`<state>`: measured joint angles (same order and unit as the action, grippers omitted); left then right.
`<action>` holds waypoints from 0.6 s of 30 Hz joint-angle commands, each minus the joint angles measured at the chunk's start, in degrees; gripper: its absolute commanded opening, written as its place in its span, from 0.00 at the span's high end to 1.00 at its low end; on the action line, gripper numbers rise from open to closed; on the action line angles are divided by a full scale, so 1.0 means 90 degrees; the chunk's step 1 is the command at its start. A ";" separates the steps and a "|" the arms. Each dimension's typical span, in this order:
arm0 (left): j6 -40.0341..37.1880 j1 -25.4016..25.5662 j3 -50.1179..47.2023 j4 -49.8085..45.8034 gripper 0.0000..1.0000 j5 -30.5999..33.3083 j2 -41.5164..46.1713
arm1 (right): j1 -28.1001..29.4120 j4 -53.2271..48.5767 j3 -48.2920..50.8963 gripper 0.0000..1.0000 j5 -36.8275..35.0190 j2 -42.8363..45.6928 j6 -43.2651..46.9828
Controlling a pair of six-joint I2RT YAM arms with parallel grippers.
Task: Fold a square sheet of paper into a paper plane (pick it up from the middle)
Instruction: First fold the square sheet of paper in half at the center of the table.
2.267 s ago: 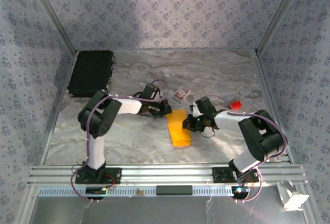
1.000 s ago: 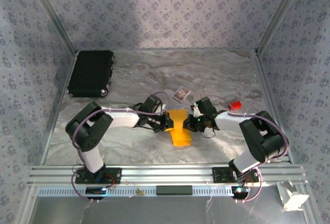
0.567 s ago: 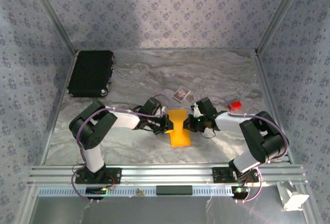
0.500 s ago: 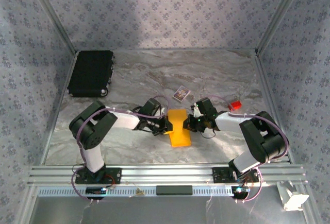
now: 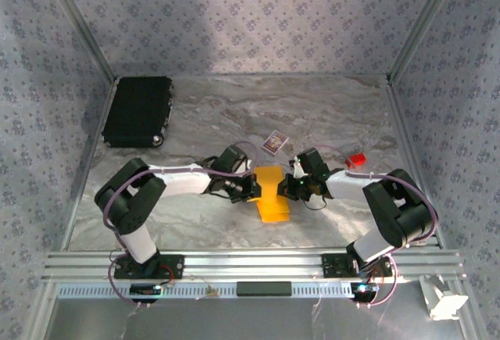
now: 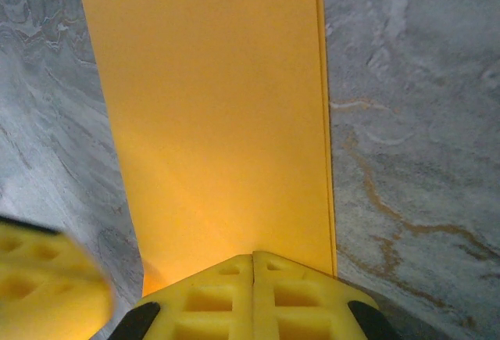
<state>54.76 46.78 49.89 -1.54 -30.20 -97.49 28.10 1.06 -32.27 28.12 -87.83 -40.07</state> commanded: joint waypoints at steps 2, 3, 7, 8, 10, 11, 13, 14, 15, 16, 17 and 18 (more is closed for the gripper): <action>0.0247 0.0210 0.0250 -0.0288 0.97 -0.0067 0.0122 | -0.0055 -0.0908 0.0314 1.00 -0.0741 -0.0254 -0.0079; 0.0339 0.0237 0.0147 -0.0131 0.97 -0.0109 0.0049 | -0.0060 -0.0918 0.0314 1.00 -0.0731 -0.0246 -0.0080; 0.0696 0.0309 -0.0255 0.0502 0.98 -0.0214 -0.0186 | -0.0050 -0.0909 0.0353 1.00 -0.0751 -0.0208 -0.0099; 0.0702 0.0346 -0.0325 0.0563 0.98 -0.0195 -0.0229 | -0.0054 -0.0894 0.0377 1.00 -0.0759 -0.0188 -0.0107; 0.0644 0.0396 -0.0379 0.0566 0.98 -0.0182 -0.0294 | -0.0049 -0.0892 0.0391 1.00 -0.0764 -0.0179 -0.0110; 0.0612 0.0421 -0.0396 0.0564 0.98 -0.0185 -0.0323 | -0.0051 -0.0887 0.0397 1.00 -0.0766 -0.0181 -0.0111; 0.0517 0.0445 -0.0422 0.0488 0.98 -0.0192 -0.0391 | -0.0049 -0.0879 0.0419 1.00 -0.0764 -0.0175 -0.0123; 0.0444 0.0446 -0.0425 0.0407 0.98 -0.0197 -0.0433 | -0.0055 -0.0872 0.0427 1.00 -0.0767 -0.0173 -0.0133; 0.0365 0.0446 -0.0444 0.0305 0.98 -0.0186 -0.0472 | -0.0053 -0.0850 0.0448 1.00 -0.0769 -0.0161 -0.0137; 0.0279 0.0446 -0.0488 0.0222 0.99 -0.0163 -0.0495 | -0.0050 -0.0827 0.0467 1.00 -0.0771 -0.0141 -0.0147; 0.0217 0.0446 -0.0578 0.0208 0.99 -0.0118 -0.0514 | -0.0053 -0.0804 0.0496 1.00 -0.0779 -0.0136 -0.0156; 0.0146 0.0447 -0.0689 0.0239 0.98 -0.0079 -0.0532 | -0.0040 -0.0766 0.0507 1.00 -0.0781 -0.0126 -0.0173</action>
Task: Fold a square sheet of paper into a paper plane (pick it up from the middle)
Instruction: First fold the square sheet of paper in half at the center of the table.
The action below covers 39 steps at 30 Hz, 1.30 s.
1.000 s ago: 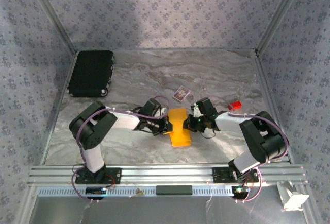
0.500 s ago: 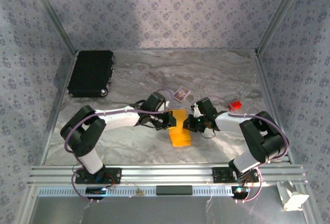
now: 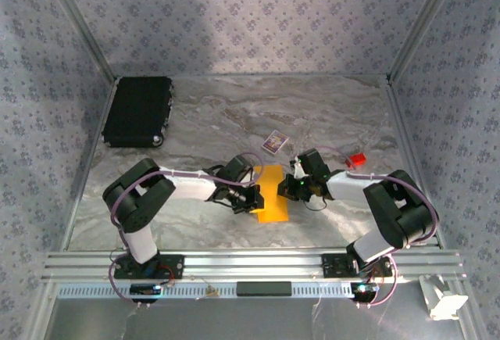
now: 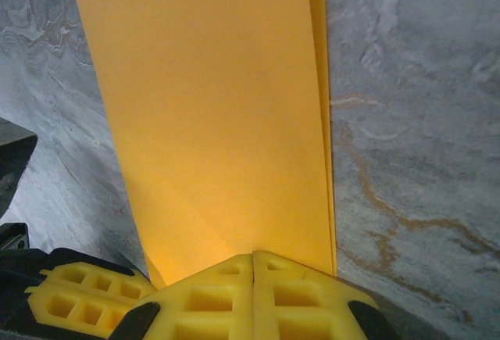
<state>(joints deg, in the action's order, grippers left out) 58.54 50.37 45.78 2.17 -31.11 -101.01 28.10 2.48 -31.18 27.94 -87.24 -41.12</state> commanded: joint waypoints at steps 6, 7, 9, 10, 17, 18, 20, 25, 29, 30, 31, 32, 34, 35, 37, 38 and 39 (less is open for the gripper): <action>-0.0581 0.0048 -0.0675 -0.0049 0.98 0.0184 -0.0091 | -0.0043 -0.0905 0.0418 1.00 -0.0781 -0.0198 -0.0057; -0.0601 0.0053 -0.0708 -0.0024 0.98 0.0204 -0.0006 | -0.0042 -0.0909 0.0419 1.00 -0.0789 -0.0194 -0.0058; -0.0577 0.0057 -0.0683 -0.0004 0.97 0.0229 0.0247 | -0.0045 -0.0886 0.0427 1.00 -0.0800 -0.0196 -0.0061; -0.0559 0.0060 -0.0650 0.0025 0.97 0.0229 0.0373 | -0.0046 -0.0879 0.0430 1.00 -0.0800 -0.0197 -0.0062; -0.0246 0.0067 -0.0408 0.0392 0.96 0.0031 0.0912 | -0.0041 -0.0907 0.0427 1.00 -0.0821 -0.0168 -0.0069; -0.0165 0.0067 -0.0411 0.0549 0.96 -0.0043 0.0864 | -0.0038 -0.0903 0.0427 1.00 -0.0826 -0.0164 -0.0071; -0.0044 0.0092 -0.0400 0.0806 0.96 -0.0188 0.0713 | -0.0044 -0.0902 0.0427 1.00 -0.0828 -0.0169 -0.0071; -0.0050 0.0179 -0.0429 0.0980 0.97 -0.0432 0.0277 | -0.0046 -0.0910 0.0427 1.00 -0.0838 -0.0158 -0.0070; -0.0078 0.0186 -0.0715 0.1134 0.97 -0.0503 0.0167 | -0.0041 -0.0924 0.0437 1.00 -0.0861 -0.0157 -0.0071; -0.0110 0.0187 -0.0787 0.1119 0.97 -0.0512 0.0158 | -0.0046 -0.0928 0.0445 1.00 -0.0861 -0.0168 -0.0080; -0.0144 0.0185 -0.0853 0.1092 0.97 -0.0497 0.0153 | -0.0044 -0.0912 0.0454 1.00 -0.0876 -0.0162 -0.0079; -0.0201 0.0185 -0.0930 0.1062 0.98 -0.0480 0.0159 | -0.0038 -0.0916 0.0447 1.00 -0.0880 -0.0167 -0.0079; -0.0312 0.0187 -0.1068 0.1024 0.98 -0.0481 0.0177 | -0.0046 -0.0921 0.0455 1.00 -0.0888 -0.0165 -0.0086; -0.0367 0.0185 -0.1123 0.0991 0.98 -0.0480 0.0204 | -0.0041 -0.0928 0.0457 1.00 -0.0893 -0.0168 -0.0086; -0.0488 0.0203 -0.1214 0.0956 0.98 -0.0488 0.0285 | -0.0046 -0.0923 0.0457 1.00 -0.0893 -0.0167 -0.0090; -0.0565 0.0219 -0.1227 0.0896 0.98 -0.0488 0.0341 | -0.0046 -0.0927 0.0462 1.00 -0.0904 -0.0167 -0.0090; -0.0647 0.0237 -0.1229 0.0816 0.98 -0.0473 0.0413 | -0.0042 -0.0929 0.0457 1.00 -0.0908 -0.0160 -0.0098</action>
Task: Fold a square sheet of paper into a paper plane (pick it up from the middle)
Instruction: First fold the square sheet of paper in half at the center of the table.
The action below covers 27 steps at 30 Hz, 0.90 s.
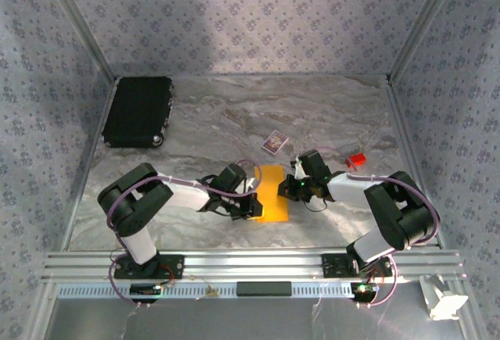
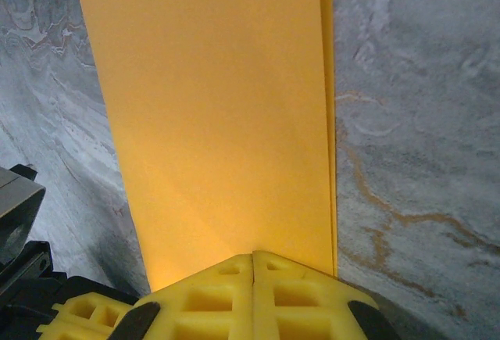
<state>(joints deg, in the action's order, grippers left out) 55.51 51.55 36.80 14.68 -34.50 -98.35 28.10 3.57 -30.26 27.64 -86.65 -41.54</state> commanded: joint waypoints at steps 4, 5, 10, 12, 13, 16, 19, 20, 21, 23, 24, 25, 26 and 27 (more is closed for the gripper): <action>-0.0677 0.0204 -0.0202 -0.0885 0.98 -0.0046 0.0360 | -0.0037 -0.1061 0.0355 1.00 -0.0881 -0.0227 -0.0058; -0.0760 0.0219 -0.0202 -0.0931 0.98 -0.0044 0.0422 | -0.0046 -0.1060 0.0355 1.00 -0.0867 -0.0233 -0.0043; -0.1158 0.0319 0.0000 -0.1527 0.98 0.0147 0.0607 | -0.0046 -0.1048 0.0342 1.00 -0.0873 -0.0260 -0.0046; -0.1355 0.0365 0.0139 -0.1947 0.98 0.0418 0.0681 | -0.0046 -0.1044 0.0348 1.00 -0.0873 -0.0258 -0.0054; -0.1375 0.0366 0.0161 -0.2033 0.98 0.0465 0.0732 | -0.0041 -0.1056 0.0331 1.00 -0.0864 -0.0254 -0.0043; -0.1235 0.0366 0.0169 -0.1931 0.98 0.0580 0.1030 | -0.0045 -0.1069 0.0320 1.00 -0.0828 -0.0226 -0.0026; -0.1069 0.0309 0.0285 -0.1776 0.97 0.0824 0.1303 | -0.0046 -0.1090 0.0286 1.00 -0.0816 -0.0210 -0.0016; -0.1004 0.0249 0.0319 -0.1654 0.96 0.0804 0.1293 | -0.0041 -0.1088 0.0277 1.00 -0.0802 -0.0213 -0.0013; -0.0892 0.0185 0.0342 -0.1429 0.96 0.0720 0.1230 | -0.0036 -0.1105 0.0248 1.00 -0.0805 -0.0224 -0.0005; -0.0676 -0.0008 0.0402 -0.1057 0.96 0.0560 0.1032 | -0.0028 -0.1117 0.0238 1.00 -0.0809 -0.0225 -0.0002; -0.0574 -0.0105 0.0444 -0.0874 0.96 0.0517 0.0906 | -0.0033 -0.1117 0.0231 1.00 -0.0812 -0.0226 0.0004; -0.0492 -0.0198 0.0483 -0.0696 0.96 0.0453 0.0747 | -0.0034 -0.1120 0.0228 1.00 -0.0805 -0.0242 0.0005; -0.0442 -0.0274 0.0547 -0.0602 0.96 0.0409 0.0607 | -0.0033 -0.1118 0.0233 1.00 -0.0805 -0.0247 0.0004; -0.0425 -0.0341 0.0644 -0.0565 0.96 0.0364 0.0459 | -0.0027 -0.1119 0.0243 1.00 -0.0805 -0.0255 0.0005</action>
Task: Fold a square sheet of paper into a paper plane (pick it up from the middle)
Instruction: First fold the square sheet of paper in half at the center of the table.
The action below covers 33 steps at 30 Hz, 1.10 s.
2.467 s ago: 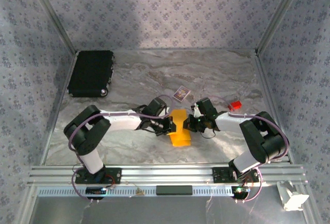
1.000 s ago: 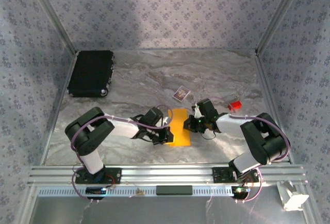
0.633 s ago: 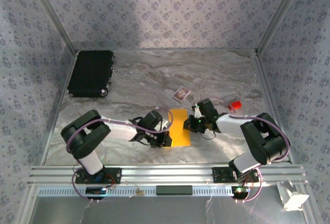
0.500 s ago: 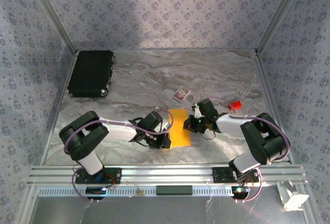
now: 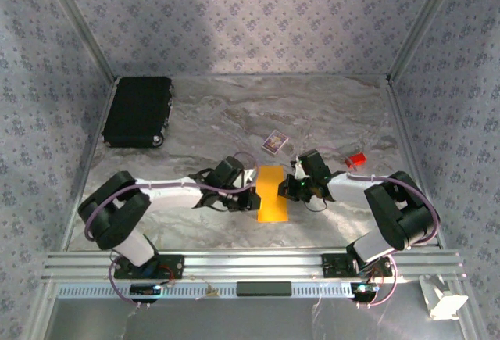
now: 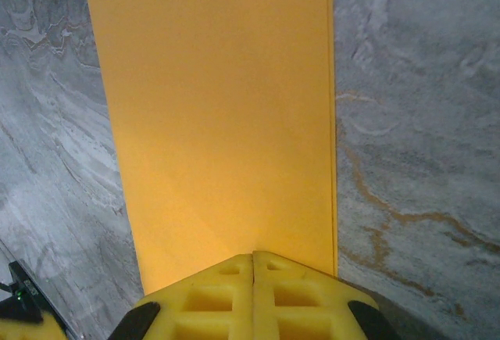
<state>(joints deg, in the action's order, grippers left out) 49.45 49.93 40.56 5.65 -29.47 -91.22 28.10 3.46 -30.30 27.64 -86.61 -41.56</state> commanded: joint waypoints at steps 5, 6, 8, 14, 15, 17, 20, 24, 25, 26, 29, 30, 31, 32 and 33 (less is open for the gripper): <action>0.0182 -0.0308 0.0435 0.0590 0.96 -0.0370 -0.0876 | -0.0027 -0.1107 0.0245 1.00 -0.0800 -0.0274 -0.0003; 0.0203 -0.0323 0.0419 0.0631 0.96 -0.0429 -0.0975 | -0.0032 -0.1106 0.0236 1.00 -0.0791 -0.0268 -0.0003; 0.0194 -0.0325 0.0331 0.0705 0.96 -0.0516 -0.1091 | -0.0033 -0.1112 0.0234 1.00 -0.0797 -0.0262 -0.0003; -0.0106 -0.0325 0.0007 0.0273 0.96 -0.0489 -0.0988 | -0.0031 -0.1144 0.0240 1.00 -0.0816 -0.0247 0.0004; -0.0209 -0.0329 -0.0023 0.0186 0.96 -0.0543 -0.0979 | -0.0029 -0.1151 0.0238 1.00 -0.0822 -0.0241 0.0008; -0.0387 -0.0329 -0.0071 -0.0020 0.96 -0.0611 -0.0940 | -0.0026 -0.1154 0.0237 1.00 -0.0825 -0.0232 0.0007; -0.0615 -0.0326 -0.0151 -0.0253 0.95 -0.0695 -0.0826 | -0.0036 -0.1161 0.0239 1.00 -0.0839 -0.0238 0.0018; -0.0876 -0.0308 -0.0142 -0.0596 0.94 -0.0695 -0.0477 | -0.0033 -0.1164 0.0243 1.00 -0.0836 -0.0231 0.0008; -0.0885 -0.0309 -0.0141 -0.0626 0.94 -0.0709 -0.0369 | -0.0032 -0.1166 0.0239 1.00 -0.0826 -0.0232 0.0005; -0.0890 -0.0296 -0.0128 -0.0641 0.94 -0.0702 -0.0282 | -0.0034 -0.1166 0.0234 1.00 -0.0828 -0.0238 0.0008; -0.0762 -0.0308 -0.0092 -0.0628 0.94 -0.0541 0.0044 | -0.0030 -0.1159 0.0235 1.00 -0.0825 -0.0230 0.0009; -0.0678 -0.0309 -0.0059 -0.0606 0.94 -0.0415 0.0142 | -0.0032 -0.1170 0.0239 1.00 -0.0825 -0.0223 0.0007; -0.0587 -0.0323 -0.0035 -0.0526 0.94 -0.0346 0.0203 | -0.0018 -0.1183 0.0228 1.00 -0.0825 -0.0216 0.0004; -0.0496 -0.0339 0.0001 -0.0432 0.94 -0.0330 0.0223 | -0.0017 -0.1185 0.0227 1.00 -0.0831 -0.0219 0.0008; -0.0367 -0.0343 0.0054 -0.0291 0.94 -0.0315 0.0183 | -0.0022 -0.1192 0.0215 1.00 -0.0834 -0.0207 0.0004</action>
<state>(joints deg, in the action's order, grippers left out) 44.45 46.98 39.86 1.87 -33.50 -90.72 28.10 3.40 -30.33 27.64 -86.61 -41.56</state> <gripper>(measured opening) 0.063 0.051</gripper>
